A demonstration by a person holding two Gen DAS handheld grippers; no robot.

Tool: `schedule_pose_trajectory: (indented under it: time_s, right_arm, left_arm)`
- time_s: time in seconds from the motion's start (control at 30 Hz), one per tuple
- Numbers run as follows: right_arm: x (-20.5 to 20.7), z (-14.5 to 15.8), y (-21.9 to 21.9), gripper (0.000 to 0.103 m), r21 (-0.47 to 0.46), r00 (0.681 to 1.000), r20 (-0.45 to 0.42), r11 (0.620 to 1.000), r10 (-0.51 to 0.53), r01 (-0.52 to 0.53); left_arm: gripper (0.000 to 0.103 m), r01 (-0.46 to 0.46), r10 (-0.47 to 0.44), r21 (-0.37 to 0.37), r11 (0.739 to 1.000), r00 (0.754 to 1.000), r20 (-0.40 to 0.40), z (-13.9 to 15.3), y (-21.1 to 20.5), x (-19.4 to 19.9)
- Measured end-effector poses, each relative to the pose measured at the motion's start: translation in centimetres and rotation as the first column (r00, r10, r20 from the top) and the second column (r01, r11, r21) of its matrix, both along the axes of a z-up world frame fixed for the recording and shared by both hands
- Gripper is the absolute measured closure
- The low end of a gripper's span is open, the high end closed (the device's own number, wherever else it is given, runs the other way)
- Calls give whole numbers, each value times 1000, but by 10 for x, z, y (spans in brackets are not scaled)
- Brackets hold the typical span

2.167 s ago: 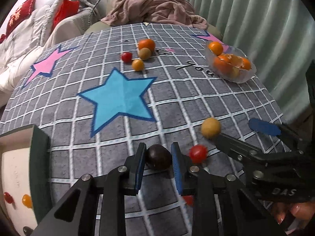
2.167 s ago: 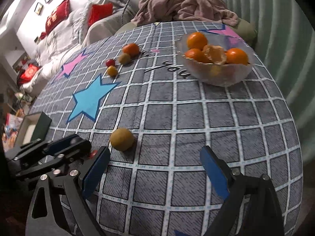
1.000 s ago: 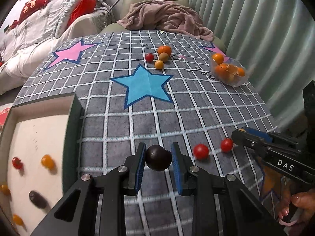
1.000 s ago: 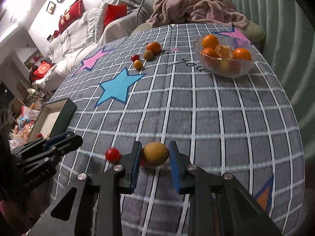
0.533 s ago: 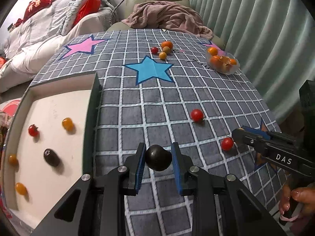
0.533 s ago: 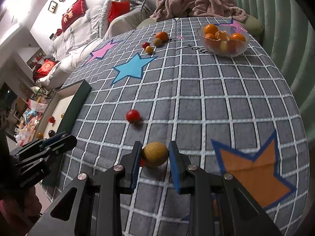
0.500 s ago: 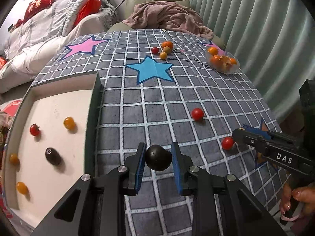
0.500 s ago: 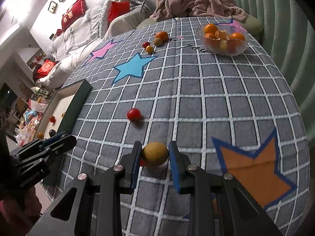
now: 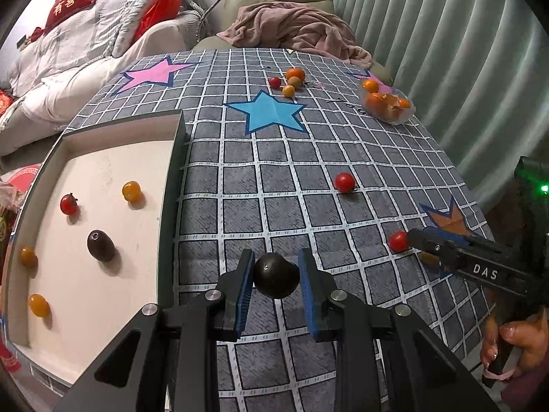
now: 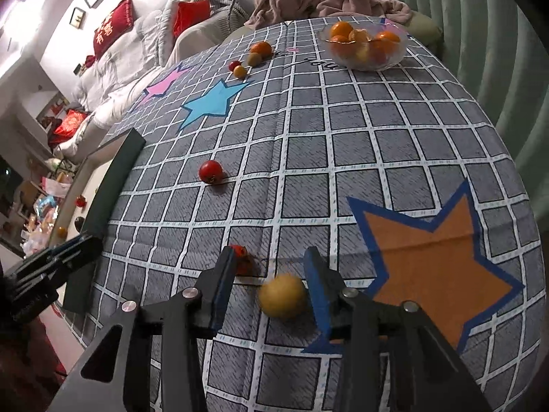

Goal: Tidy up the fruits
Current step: 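Carry both fruits over the white tray and open both tools to drop them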

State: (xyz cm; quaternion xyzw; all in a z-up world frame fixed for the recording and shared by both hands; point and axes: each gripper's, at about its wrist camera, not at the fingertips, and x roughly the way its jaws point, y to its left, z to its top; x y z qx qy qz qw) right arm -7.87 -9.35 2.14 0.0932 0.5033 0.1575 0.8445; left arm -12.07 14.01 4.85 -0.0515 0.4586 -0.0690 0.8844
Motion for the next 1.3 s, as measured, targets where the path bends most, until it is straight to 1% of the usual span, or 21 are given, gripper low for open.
schedule_pose_trajectory:
  time_s: [0.13,0.3,0.5,0.53,0.57,0.6,0.63,0.77,0.9,1.03,1.3]
  right_arm:
    - [-4,0,-1,59,15,1000,-7,1000,8,-8]
    - [-26,-1,-6,58,19,999,42,1000,19,-20]
    - [-38,-1,-3,59,-18,996,87,999,36,-35]
    - [-38,-1,-2,60,-26,996,86,999,33,-31]
    - [-37,-1,-2,67,-45,996,85,999,25,-22]
    - [-37,-1,-2,73,-55,996,83,998,21,-17]
    - [-38,-1,-4,74,-45,997,78,999,17,-14]
    - [-41,0,-6,74,-31,998,60,1000,5,-3]
    - [-41,12,-2,74,-5,998,57,1000,8,-8]
    - [-37,31,11,74,10,996,76,999,36,-37]
    - [-26,67,61,74,38,986,101,990,131,-136]
  left_arm:
    - [76,0,0,-4,1000,1000,2,1,0,-1]
    - [76,6,-6,-1,1000,1000,5,2,-1,-5]
    - [76,14,-14,7,1000,1000,1,2,-5,-8]
    - [76,14,-14,9,1000,1000,-1,2,-5,-8]
    - [76,14,-14,11,1000,1000,-3,2,-6,-9]
    - [76,13,-13,13,1000,1000,-5,2,-5,-9]
    - [76,11,-10,13,1000,1000,-5,3,-5,-10]
    - [75,4,-4,16,1000,1000,-7,4,-2,-12]
    - [75,-1,1,15,1000,1000,6,8,3,-14]
    - [76,-18,17,13,1000,1000,23,16,13,-16]
    - [76,-75,74,23,997,996,46,29,45,-18]
